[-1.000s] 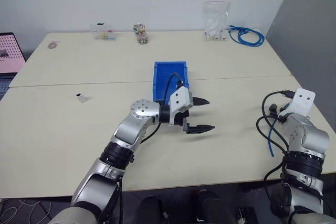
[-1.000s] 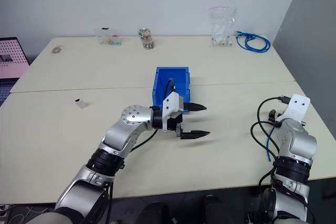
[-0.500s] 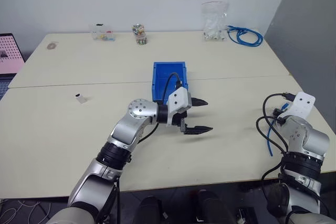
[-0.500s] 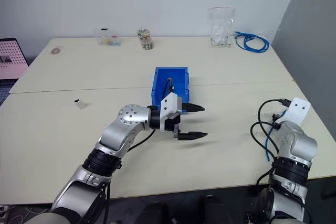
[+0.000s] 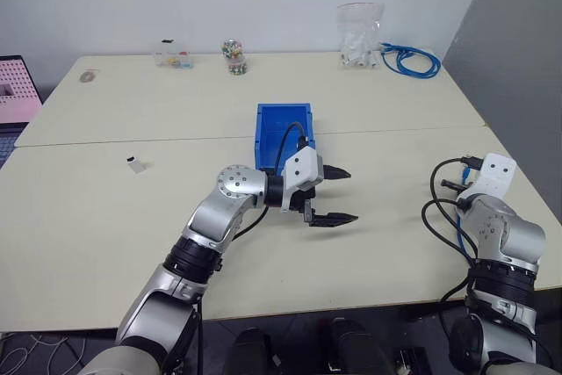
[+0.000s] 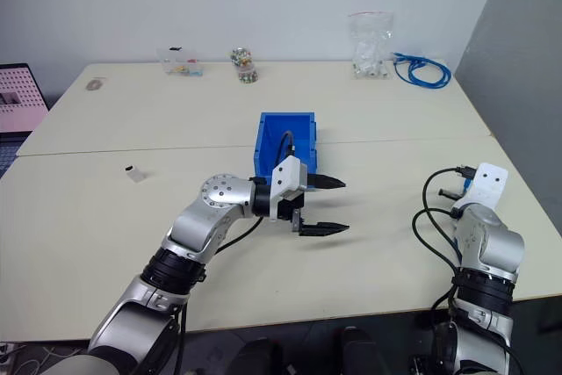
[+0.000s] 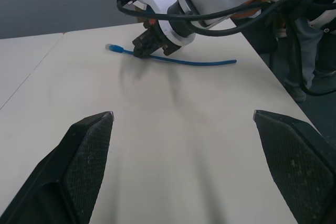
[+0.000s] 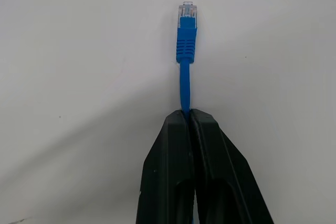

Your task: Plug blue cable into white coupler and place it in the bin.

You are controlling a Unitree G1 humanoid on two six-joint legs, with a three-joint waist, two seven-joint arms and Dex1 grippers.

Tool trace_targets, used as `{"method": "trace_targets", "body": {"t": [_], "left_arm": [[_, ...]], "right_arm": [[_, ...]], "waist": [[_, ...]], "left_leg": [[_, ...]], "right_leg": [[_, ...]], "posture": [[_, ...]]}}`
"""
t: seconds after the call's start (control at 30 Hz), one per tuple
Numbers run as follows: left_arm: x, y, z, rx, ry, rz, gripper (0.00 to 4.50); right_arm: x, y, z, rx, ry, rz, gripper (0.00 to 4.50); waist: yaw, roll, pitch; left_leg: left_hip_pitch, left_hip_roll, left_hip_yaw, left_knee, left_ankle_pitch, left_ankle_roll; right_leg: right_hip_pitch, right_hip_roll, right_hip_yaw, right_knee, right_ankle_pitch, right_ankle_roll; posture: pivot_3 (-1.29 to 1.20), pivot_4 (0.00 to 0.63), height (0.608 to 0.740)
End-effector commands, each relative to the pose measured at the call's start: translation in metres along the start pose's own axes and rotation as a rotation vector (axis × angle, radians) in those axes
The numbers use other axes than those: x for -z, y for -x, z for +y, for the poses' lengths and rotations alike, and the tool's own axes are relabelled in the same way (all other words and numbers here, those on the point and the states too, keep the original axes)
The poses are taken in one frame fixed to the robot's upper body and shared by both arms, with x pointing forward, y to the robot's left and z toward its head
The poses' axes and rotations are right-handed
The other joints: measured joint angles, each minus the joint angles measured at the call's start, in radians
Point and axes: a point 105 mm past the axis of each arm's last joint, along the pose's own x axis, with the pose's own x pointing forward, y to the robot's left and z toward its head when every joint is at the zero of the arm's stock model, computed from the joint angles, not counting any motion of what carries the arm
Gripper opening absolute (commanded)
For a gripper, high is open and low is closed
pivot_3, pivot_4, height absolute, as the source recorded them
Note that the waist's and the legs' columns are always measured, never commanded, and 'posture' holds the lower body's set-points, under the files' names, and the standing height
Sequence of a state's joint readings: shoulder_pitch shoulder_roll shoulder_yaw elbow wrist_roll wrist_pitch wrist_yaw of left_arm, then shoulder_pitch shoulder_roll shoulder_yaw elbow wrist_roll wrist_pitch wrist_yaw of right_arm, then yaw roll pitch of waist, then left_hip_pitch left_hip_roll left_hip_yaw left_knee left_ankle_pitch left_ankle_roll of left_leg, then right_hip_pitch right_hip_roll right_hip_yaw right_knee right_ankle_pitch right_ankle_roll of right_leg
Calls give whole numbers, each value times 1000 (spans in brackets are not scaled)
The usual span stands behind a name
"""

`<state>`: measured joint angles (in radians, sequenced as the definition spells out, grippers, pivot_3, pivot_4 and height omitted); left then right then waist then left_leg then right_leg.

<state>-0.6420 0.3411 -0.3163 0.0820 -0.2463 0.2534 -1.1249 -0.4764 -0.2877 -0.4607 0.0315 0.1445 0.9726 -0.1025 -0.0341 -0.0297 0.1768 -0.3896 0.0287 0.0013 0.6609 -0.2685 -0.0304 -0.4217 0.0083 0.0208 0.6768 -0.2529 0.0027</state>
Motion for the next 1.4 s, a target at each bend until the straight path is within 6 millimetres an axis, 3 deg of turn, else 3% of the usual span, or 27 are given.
{"method": "trace_targets", "body": {"t": [0.03,0.07,0.13,0.23,0.37,0.43,0.63,0.73,0.9,1.0,1.17,1.3,1.4], "left_arm": [[-10,21,-9,-13,8,-14,4500],[-7,29,-16,-12,28,0,4500],[3,54,-42,-43,91,29,4500],[11,78,-75,-165,146,74,4500],[18,101,-96,-484,239,82,4500],[23,107,-106,-570,282,102,4500],[50,142,-149,-970,388,210,4500],[62,151,-169,-1077,435,256,4500],[67,152,-179,-1160,458,252,4500],[67,153,-176,-1168,446,244,4500],[67,167,-147,-1098,366,229,4500],[60,175,-112,-876,284,228,4500],[61,180,-89,-608,141,359,4500]], "right_arm": [[-15,18,38,-306,158,-65,26],[-17,27,51,-416,208,-74,26],[-19,70,91,-812,463,-138,26],[-4,119,111,-1176,866,-191,26],[13,149,133,-1482,1071,-191,26],[18,155,147,-1563,1088,-192,26],[49,152,245,-1680,1067,-200,26],[64,137,267,-1623,1191,-227,26],[87,123,268,-1628,1250,-153,1091],[89,119,265,-1623,1254,-156,1878],[54,122,254,-1550,1053,-218,3068],[15,149,227,-1554,780,-237,4113],[0,167,202,-1555,595,-199,4267]], "waist": [[-4,0,0],[-10,1,0],[-24,3,2],[-32,7,7],[-21,3,9],[-17,2,10],[-26,0,9],[-15,1,10],[3,1,10],[-1,1,9],[5,2,9],[11,3,10],[6,3,10]], "left_leg": [[0,0,0,0,0,0],[0,0,0,0,0,0],[0,1,0,-2,0,0],[6,1,-5,-3,-3,6],[8,3,-17,-3,-7,9],[8,2,-18,1,-7,9],[10,1,-16,2,-7,9],[8,1,-16,0,-7,9],[6,-1,-15,0,-8,7],[7,0,-13,0,-9,7],[7,-1,-14,1,-9,7],[4,0,-17,1,-8,7],[6,-1,-18,2,-8,7]], "right_leg": [[0,0,0,0,0,0],[0,0,1,0,0,0],[-1,1,3,-1,0,0],[-1,4,12,-1,0,0],[2,4,13,-6,0,1],[2,4,13,-5,2,4],[3,4,20,-7,2,2],[0,4,19,-5,3,1],[0,4,18,-7,-2,-7],[2,4,20,-11,-1,-4],[2,5,19,-11,0,-3],[1,5,15,-8,4,2],[0,6,15,-3,3,1]], "posture": [[0,150,740],[0,150,740],[0,150,740],[0,150,740],[0,150,740],[0,150,740],[0,150,740],[0,150,740],[0,150,740],[0,150,740],[0,150,740],[0,150,740],[0,150,740]]}}
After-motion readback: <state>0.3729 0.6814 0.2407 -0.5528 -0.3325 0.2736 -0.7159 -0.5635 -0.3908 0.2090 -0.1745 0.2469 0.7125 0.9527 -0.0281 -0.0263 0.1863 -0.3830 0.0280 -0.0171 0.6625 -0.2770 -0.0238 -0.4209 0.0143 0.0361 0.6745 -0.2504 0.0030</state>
